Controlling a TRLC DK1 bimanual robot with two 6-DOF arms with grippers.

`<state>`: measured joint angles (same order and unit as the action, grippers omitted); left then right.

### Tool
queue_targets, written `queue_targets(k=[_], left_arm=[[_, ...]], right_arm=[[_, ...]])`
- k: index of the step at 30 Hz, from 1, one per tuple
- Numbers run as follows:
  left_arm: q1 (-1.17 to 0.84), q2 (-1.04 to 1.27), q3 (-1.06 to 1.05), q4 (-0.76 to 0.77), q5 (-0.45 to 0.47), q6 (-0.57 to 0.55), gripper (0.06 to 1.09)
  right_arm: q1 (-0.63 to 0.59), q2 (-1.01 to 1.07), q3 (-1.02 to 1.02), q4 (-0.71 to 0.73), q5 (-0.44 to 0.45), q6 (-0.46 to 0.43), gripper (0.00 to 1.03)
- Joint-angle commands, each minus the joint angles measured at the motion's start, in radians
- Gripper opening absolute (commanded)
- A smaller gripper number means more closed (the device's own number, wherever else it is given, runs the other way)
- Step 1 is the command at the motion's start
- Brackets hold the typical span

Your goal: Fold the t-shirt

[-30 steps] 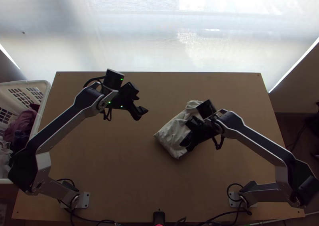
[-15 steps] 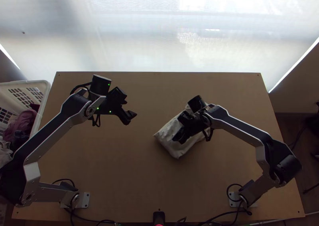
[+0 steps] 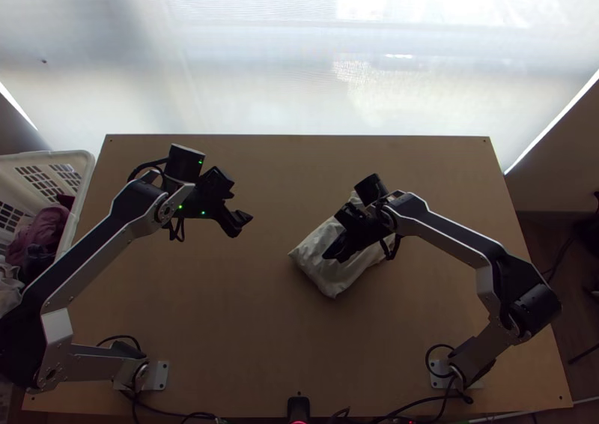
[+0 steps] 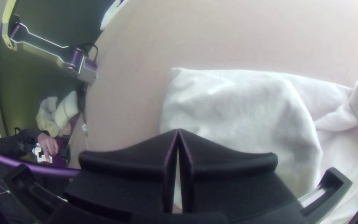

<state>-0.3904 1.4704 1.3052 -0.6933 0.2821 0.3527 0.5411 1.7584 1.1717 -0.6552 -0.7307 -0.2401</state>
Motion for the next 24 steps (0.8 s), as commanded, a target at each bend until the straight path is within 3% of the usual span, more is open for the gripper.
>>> queue_targets(k=[1,14,24], left_arm=[[0.007,-0.005,-0.007,0.000,-0.001,0.003,1.04],[0.008,-0.015,-0.044,0.000,-0.003,0.011,1.04],[0.047,-0.032,-0.043,-0.002,-0.003,0.020,1.04]], right_arm=[[0.005,0.007,0.006,0.000,-0.006,0.005,0.03],[0.008,0.191,0.068,-0.034,-0.038,0.012,0.03],[-0.076,0.236,0.078,-0.063,-0.033,-0.021,0.03]])
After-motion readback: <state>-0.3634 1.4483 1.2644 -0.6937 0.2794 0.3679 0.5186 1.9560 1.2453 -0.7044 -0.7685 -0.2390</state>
